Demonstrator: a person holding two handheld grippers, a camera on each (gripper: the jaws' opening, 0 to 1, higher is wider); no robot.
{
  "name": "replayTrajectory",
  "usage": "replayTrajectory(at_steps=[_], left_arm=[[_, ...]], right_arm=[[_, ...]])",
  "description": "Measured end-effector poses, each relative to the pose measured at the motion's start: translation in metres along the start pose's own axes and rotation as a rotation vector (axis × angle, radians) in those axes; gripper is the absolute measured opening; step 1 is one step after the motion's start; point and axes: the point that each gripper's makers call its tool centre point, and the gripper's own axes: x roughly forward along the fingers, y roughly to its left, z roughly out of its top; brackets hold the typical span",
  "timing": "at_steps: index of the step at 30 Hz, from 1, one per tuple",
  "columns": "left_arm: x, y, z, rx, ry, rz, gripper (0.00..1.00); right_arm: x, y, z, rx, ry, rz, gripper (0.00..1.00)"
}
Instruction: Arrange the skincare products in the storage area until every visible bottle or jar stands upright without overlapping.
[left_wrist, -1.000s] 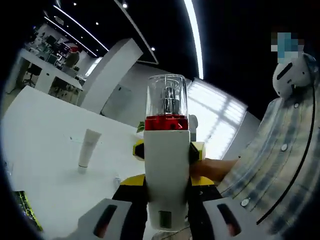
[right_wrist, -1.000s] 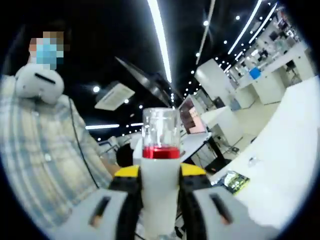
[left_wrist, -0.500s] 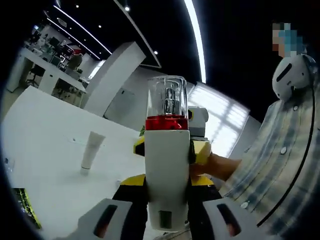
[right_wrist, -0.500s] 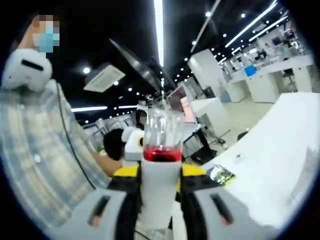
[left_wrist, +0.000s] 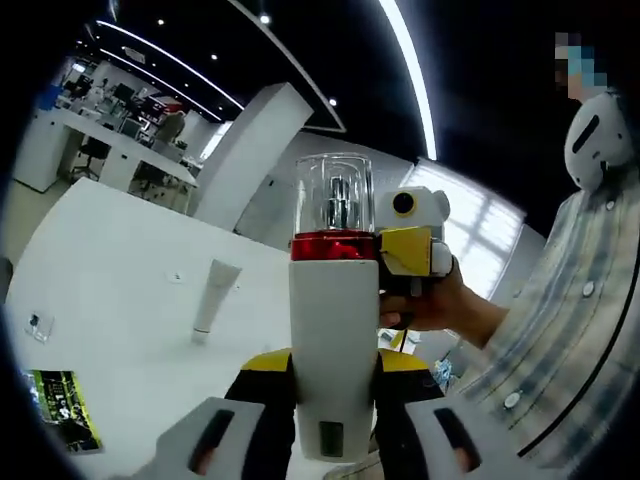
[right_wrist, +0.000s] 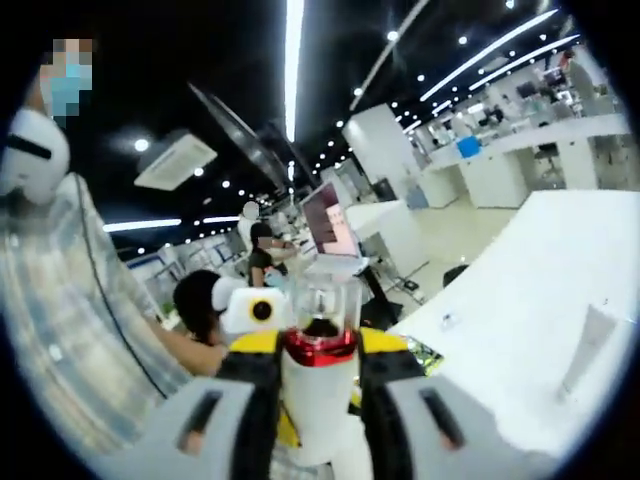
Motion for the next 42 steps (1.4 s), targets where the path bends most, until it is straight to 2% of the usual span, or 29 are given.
replayTrajectory(at_steps=[4,9,15,19,23,26,34,37,39,42], left_arm=[[0.001,0.001,0.001,-0.007,-0.005,0.005,0.28],[0.003,0.008,0.002,0.002,-0.001,0.036,0.28],[0.009,0.014,0.003,0.017,0.008,0.061,0.28],[0.014,0.018,0.002,0.056,0.034,0.092,0.28],[0.017,0.022,-0.001,0.078,0.061,0.114,0.28],[0.019,0.024,-0.001,0.082,0.065,0.124,0.28],[0.018,0.026,0.0,0.083,0.065,0.125,0.28],[0.019,0.022,0.0,0.122,0.076,0.114,0.28],[0.022,0.02,-0.001,0.119,0.077,0.115,0.28],[0.022,0.02,0.001,0.1,0.045,0.112,0.28]], right_arm=[[-0.001,-0.002,-0.003,-0.004,0.003,-0.025,0.29],[-0.002,-0.009,-0.009,-0.028,0.04,-0.08,0.29],[-0.001,-0.017,-0.013,-0.075,0.057,-0.173,0.32],[-0.004,-0.025,-0.014,-0.048,0.058,-0.235,0.31],[-0.005,-0.03,-0.016,-0.033,0.063,-0.255,0.31],[-0.005,-0.032,-0.016,-0.045,0.056,-0.27,0.32],[-0.004,-0.035,-0.015,-0.007,0.023,-0.268,0.32],[0.002,-0.036,-0.026,0.03,0.065,-0.261,0.36],[0.003,-0.034,-0.026,0.046,0.053,-0.262,0.34],[0.001,-0.032,-0.023,0.021,0.051,-0.264,0.34]])
